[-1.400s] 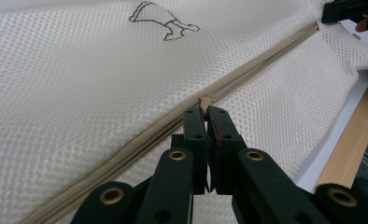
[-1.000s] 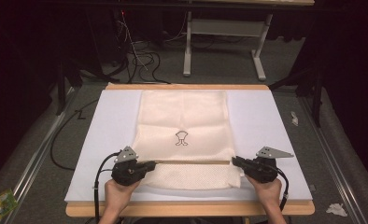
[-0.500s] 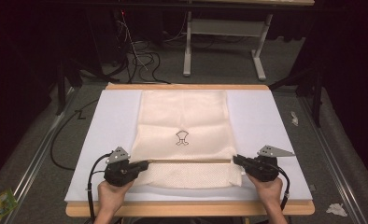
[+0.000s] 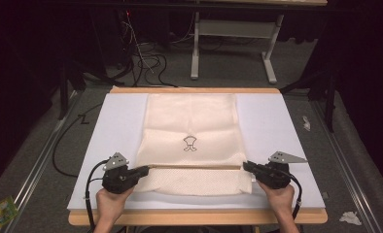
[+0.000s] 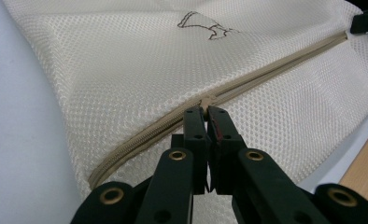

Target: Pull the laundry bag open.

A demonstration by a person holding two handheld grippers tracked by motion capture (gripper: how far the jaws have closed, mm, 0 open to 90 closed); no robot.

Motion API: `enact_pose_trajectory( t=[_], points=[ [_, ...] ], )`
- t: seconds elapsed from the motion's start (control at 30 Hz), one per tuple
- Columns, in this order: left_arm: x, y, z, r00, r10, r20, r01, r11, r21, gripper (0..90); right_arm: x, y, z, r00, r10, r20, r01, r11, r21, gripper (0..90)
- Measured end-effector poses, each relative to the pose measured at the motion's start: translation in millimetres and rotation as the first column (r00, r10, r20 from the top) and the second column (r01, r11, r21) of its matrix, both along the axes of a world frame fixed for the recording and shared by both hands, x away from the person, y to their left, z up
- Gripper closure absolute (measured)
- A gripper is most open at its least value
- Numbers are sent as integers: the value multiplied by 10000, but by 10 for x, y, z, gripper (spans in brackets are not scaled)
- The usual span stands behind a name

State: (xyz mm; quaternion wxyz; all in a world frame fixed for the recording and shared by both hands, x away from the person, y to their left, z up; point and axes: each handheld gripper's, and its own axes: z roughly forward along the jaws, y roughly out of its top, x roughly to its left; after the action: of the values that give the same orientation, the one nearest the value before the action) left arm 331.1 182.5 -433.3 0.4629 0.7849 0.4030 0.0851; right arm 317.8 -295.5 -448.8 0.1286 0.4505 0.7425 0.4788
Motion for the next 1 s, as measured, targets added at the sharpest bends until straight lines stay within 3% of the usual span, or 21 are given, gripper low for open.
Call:
enact_pose_trajectory(
  t=[0.33,0.4,0.57,1.0],
  points=[
    [-8,20,3,10000,-74,-11,74,10000,13,876,8,7,20,10000,62,63,-61,10000,-20,864],
    [-16,48,11,10000,70,55,-70,9999,132,876,13,5,19,10000,-20,41,20,10000,4,864],
    [-20,216,-21,9992,370,-122,-371,9993,-100,876,18,-72,27,9998,-215,-15,215,9997,-111,864],
    [11,227,16,9984,560,48,-560,9984,-58,876,30,-69,46,9998,-191,-9,191,9998,-18,864]
  ],
)
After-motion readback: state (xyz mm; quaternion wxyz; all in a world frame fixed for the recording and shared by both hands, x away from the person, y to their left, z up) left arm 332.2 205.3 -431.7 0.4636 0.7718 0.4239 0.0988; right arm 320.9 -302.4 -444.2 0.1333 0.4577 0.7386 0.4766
